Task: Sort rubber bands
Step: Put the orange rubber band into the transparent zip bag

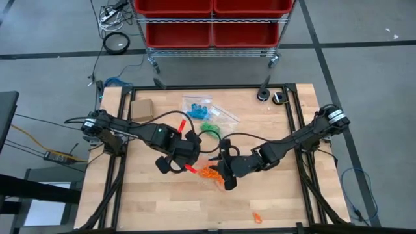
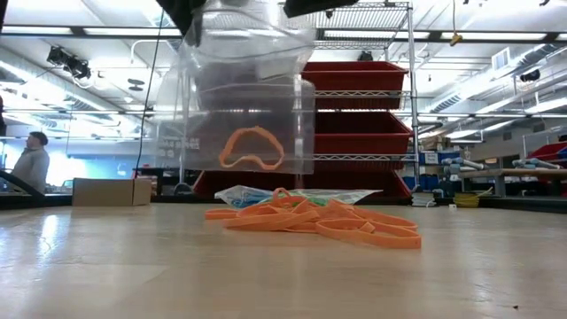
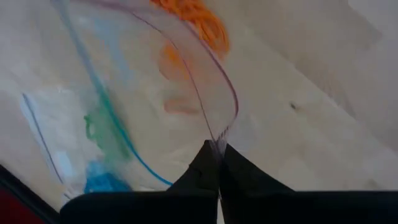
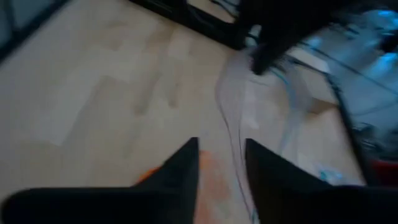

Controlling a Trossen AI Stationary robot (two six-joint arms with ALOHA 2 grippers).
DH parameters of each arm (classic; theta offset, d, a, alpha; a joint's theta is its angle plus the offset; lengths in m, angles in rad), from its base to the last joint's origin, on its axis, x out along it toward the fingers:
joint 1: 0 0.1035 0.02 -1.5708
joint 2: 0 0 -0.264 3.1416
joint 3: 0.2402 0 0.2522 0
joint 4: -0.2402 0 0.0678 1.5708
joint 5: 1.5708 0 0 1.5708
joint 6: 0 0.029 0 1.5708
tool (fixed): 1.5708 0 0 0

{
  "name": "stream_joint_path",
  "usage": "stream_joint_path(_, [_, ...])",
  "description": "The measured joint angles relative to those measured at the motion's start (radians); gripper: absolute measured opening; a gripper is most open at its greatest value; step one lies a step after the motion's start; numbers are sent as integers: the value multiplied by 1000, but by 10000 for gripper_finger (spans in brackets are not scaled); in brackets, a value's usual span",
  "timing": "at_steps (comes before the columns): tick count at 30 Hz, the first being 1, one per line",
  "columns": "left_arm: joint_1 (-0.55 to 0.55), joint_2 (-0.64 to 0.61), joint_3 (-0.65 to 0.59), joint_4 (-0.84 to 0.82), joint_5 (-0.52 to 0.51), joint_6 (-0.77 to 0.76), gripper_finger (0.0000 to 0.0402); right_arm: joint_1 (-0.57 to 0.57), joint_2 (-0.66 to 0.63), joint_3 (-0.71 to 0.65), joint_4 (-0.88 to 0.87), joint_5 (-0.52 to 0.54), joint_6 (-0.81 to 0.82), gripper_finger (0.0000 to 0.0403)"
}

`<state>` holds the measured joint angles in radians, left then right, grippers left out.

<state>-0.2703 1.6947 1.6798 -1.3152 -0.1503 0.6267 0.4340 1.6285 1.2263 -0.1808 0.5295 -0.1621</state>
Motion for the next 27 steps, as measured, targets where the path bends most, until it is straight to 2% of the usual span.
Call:
stream_joint_path(3, [0, 0, 0, -60, -7, -12, 1, 30, -22, 0, -36, 107, 3, 185])
stream_joint_path(5, [0, 0, 0, -108, -9, -28, 1, 57, -43, 0, -77, 161, 27, 206])
stream_joint_path(9, [0, 0, 0, -176, -13, -53, 1, 101, -72, 0, -229, 257, 153, 213])
stream_joint_path(12, [0, 0, 0, -214, -14, -63, 1, 115, -80, -37, -292, 279, 256, 201])
stream_joint_path(16, [0, 0, 0, -241, -14, -83, 1, 76, -79, -189, -196, 172, 349, 185])
stream_joint_path(23, [-19, 0, 0, -257, -16, -130, 0, -33, -78, -516, 292, -75, 392, 176])
stream_joint_path(27, [-22, 0, 0, -256, -15, -136, 0, -44, -78, -595, 380, -85, 389, 170])
